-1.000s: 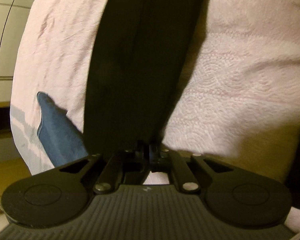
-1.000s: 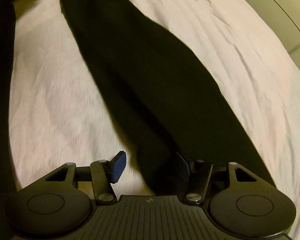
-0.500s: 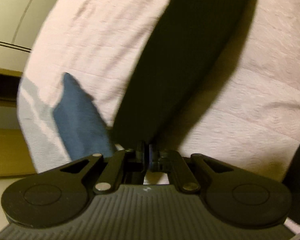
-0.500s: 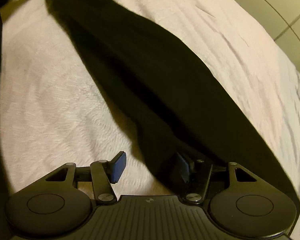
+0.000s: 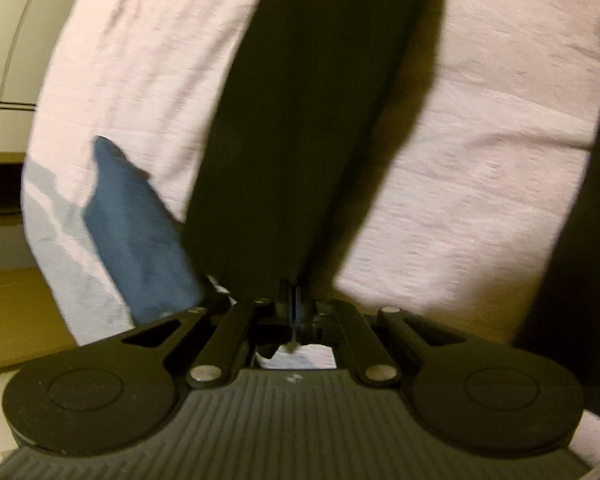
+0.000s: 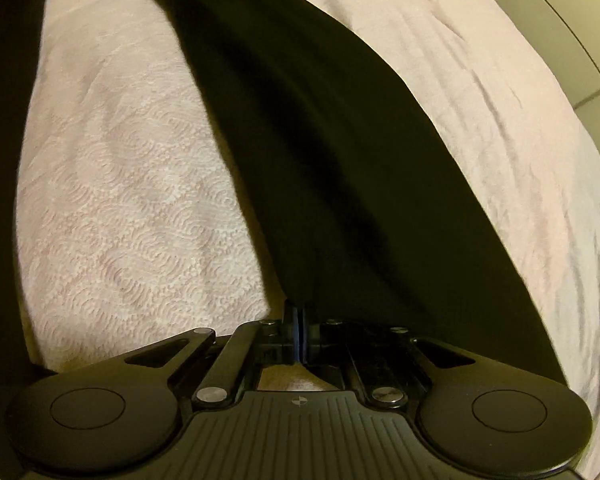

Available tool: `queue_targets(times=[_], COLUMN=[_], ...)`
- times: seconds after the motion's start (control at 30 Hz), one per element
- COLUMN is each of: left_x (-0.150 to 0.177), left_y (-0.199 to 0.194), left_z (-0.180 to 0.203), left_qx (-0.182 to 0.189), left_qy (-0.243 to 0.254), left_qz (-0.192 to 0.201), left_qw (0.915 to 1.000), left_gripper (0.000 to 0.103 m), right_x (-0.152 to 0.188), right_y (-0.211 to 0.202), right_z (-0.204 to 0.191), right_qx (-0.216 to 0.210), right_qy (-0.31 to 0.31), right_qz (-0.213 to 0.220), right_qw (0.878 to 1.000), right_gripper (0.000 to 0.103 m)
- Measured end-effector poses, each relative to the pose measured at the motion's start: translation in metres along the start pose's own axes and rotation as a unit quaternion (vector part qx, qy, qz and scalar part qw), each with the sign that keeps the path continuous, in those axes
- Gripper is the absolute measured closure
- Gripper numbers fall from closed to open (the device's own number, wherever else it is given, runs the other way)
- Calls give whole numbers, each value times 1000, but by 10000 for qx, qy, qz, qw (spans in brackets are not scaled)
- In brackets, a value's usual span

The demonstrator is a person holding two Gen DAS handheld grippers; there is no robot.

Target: Fold clothes

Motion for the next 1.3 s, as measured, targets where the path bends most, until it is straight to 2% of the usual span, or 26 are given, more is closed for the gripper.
queue_targets(times=[0.1, 0.17, 0.33, 0.43, 0.5, 0.53, 0.63, 0.7, 0.73, 0.77, 0.83, 0.93, 1.0, 1.03, 1.07, 1.1, 1.13, 1.17, 1.23, 1.27, 1.3], left_x=[3, 7, 2, 0, 3, 5, 10, 10, 6, 2, -7, -24, -35, -40, -44, -46, -45, -45, -44, -45, -46], left_y=[-13, -20, 0, 17, 21, 21, 7, -7, -15, -24, -28, -16, 8, 20, 33, 44, 54, 64, 84, 85, 86], left_z=[9, 8, -2, 10, 20, 22, 16, 8, 0, -9, -33, -72, -95, -107, -117, -125, -129, -133, -140, -142, -143], left_qx=[57, -91, -210, 353, 447, 441, 627, 933, 1022, 1102, 977, 652, 641, 641, 741, 891, 1140, 1398, 1911, 1768, 1585], left_qy=[1, -34, -64, 79, 284, 252, -152, -571, -832, -1094, -1463, -1770, -1688, -1642, -1554, -1526, -1596, -1673, -1825, -1834, -1837], left_qz=[-1, 83, -3, -317, -424, -446, -357, -198, 7, 222, 566, 898, 849, 820, 774, 758, 731, 701, 641, 676, 718], left_qw=[10000, 9999, 9998, 9988, 9977, 9977, 9973, 9938, 9913, 9876, 9828, 9779, 9799, 9809, 9820, 9813, 9779, 9734, 9623, 9646, 9674], left_gripper=[103, 103, 103, 103, 102, 102, 92, 85, 85, 85, 84, 76, 64, 64, 61, 53, 50, 50, 61, 81, 90], right_x=[-1, -2, -4, -3, 0, -1, -3, -12, -19, -26, -39, -58, -63, -66, -69, -70, -70, -69, -65, -62, -59], right_y=[-8, -11, -6, -4, -7, -8, -16, -28, -34, -40, -43, -37, -22, -15, -8, 1, 9, 17, 33, 41, 48], right_z=[3, 3, -2, -4, -4, -2, 1, 4, 6, 9, 17, 28, 36, 40, 44, 48, 53, 57, 67, 72, 76], right_qx=[-57, -94, -159, -262, -379, -438, -543, -560, -616, -668, -732, -742, -721, -711, -693, -642, -596, -580, -565, -564, -560], right_qy=[84, 114, 101, -83, -260, -250, -140, 45, 214, 382, 720, 1181, 1245, 1278, 1296, 1251, 1236, 1264, 1376, 1459, 1578], right_qz=[-9, -36, -193, -298, -330, -359, -484, -391, -307, -225, -72, -20, -54, -71, -90, -121, -176, -243, -392, -473, -551], right_qw=[9999, 9999, 9996, 9992, 9984, 9981, 9973, 9977, 9974, 9968, 9947, 9902, 9896, 9892, 9891, 9900, 9904, 9900, 9881, 9866, 9843], right_gripper=[103, 103, 103, 103, 103, 103, 102, 96, 81, 62, 51, 51, 51, 51, 51, 51, 51, 51, 50, 49, 48])
Point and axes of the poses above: each gripper's, at about its wrist camera, not at the fingertips, and y roughly the way its jaws point, z to its right, x to its underside, the point moved 6 cm from there along y, roughly the way its jaws point, and after that the axes turned 14 degrees about x, right-handed, at the moved point
